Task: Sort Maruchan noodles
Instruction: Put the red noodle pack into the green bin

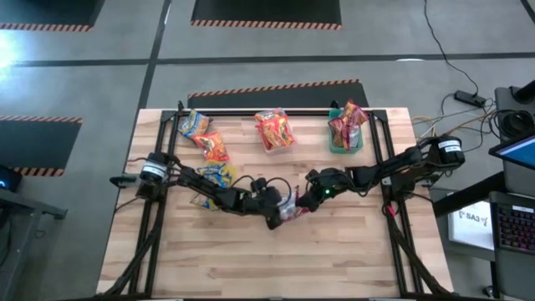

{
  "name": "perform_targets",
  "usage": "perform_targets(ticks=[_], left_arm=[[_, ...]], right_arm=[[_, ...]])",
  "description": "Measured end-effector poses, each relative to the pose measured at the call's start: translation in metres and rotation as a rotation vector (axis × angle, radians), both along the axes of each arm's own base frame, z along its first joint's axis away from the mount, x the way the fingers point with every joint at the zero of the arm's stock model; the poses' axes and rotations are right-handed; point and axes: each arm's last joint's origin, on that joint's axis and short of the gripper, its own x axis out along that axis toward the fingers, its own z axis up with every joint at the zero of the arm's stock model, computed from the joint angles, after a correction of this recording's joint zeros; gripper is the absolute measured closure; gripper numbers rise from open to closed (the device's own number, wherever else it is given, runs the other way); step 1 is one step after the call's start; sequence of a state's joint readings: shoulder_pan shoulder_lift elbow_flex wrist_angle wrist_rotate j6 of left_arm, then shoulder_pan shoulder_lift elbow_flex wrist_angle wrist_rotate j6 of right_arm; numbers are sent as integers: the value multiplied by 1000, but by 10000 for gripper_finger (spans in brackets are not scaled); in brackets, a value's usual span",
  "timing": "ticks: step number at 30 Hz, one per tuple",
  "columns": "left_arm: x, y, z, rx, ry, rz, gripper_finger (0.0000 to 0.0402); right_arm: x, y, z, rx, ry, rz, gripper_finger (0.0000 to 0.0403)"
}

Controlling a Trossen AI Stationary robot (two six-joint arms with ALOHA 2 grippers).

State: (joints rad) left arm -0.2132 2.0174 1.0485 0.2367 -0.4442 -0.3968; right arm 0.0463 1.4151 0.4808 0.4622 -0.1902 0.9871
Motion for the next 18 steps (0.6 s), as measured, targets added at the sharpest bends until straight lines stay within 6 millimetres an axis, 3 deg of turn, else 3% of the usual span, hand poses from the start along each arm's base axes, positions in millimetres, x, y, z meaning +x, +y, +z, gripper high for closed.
perform_targets(ticks=[7, 18], left_arm=[[6, 4, 6, 28, -24, -7, 265], [26, 21, 29, 113, -28, -18, 265]], right_arm=[[1, -1, 4, 0, -20, 26, 226], [-1, -15, 36, -75, -91, 32, 231]])
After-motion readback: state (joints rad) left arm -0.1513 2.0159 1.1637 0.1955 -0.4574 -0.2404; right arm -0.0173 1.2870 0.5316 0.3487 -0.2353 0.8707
